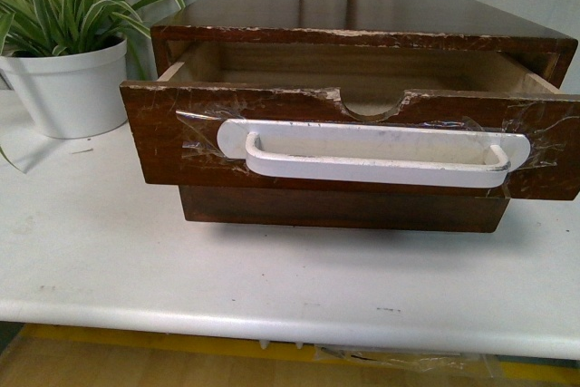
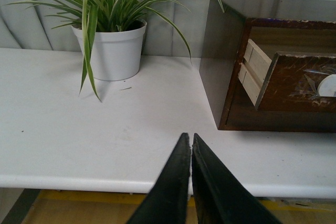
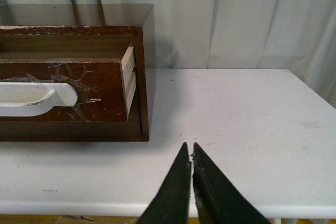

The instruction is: Open drawer

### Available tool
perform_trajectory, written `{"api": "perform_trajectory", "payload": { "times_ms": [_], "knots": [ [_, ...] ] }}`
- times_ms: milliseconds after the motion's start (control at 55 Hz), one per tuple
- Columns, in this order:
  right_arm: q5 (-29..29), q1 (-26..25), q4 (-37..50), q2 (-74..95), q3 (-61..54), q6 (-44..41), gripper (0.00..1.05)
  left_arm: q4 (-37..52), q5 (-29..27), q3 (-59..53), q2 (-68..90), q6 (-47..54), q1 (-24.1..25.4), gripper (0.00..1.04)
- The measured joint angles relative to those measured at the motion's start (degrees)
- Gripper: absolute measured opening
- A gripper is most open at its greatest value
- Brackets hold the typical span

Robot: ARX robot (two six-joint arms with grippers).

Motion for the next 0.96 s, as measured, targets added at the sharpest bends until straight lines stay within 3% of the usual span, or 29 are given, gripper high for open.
{"api": "perform_trajectory", "payload": {
  "times_ms": [127, 291, 473, 964],
  "knots": [
    [-0.02, 0.0, 0.0, 0.0, 0.0, 0.0, 0.32, 0.0, 0.0, 0.0, 0.0, 0.0, 0.0, 0.33],
    [0.0, 0.0, 0.0, 0.0, 0.0, 0.0, 0.72, 0.0, 0.0, 0.0, 0.0, -0.02, 0.0, 0.72],
    [0.0, 0.0, 0.0, 0.0, 0.0, 0.09, 0.98, 0.0, 0.0, 0.0, 0.0, 0.02, 0.0, 1.0],
    [0.0, 0.0, 0.0, 0.0, 0.0, 0.07, 0.96, 0.0, 0.0, 0.0, 0.0, -0.02, 0.0, 0.99]
  ]
}}
